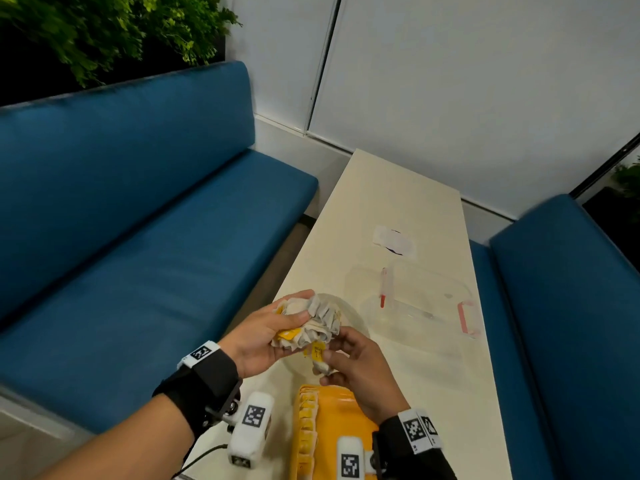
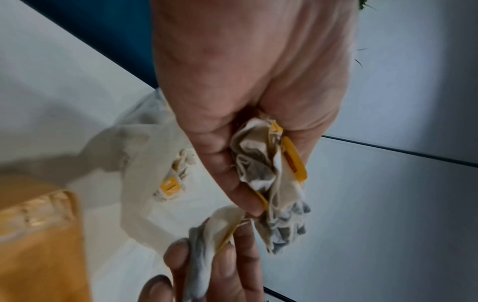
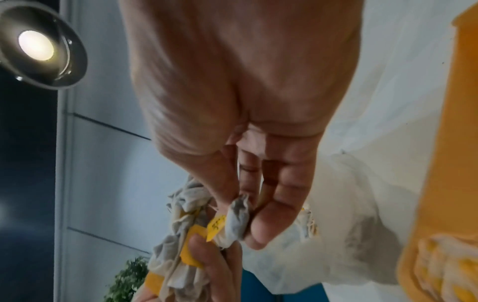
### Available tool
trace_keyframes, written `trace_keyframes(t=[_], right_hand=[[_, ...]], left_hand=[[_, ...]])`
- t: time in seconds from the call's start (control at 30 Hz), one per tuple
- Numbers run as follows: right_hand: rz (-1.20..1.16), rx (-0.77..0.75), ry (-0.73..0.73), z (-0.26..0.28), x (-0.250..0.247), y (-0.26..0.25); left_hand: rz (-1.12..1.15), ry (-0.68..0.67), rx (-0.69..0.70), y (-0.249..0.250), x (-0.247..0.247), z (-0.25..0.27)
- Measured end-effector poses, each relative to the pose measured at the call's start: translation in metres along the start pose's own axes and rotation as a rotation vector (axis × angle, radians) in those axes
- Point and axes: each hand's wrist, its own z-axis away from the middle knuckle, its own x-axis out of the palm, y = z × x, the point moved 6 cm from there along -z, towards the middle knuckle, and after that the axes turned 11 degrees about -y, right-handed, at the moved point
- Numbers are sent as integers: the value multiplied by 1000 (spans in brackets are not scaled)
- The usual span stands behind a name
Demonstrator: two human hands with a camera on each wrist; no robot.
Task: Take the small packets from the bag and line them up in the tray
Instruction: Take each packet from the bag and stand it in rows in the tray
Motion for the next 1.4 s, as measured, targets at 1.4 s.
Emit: trace_keyframes(t=[1.4], right_hand=[[1005,259,-68,-7,46,25]], left_hand=[[204,218,-53,-87,-66,43]])
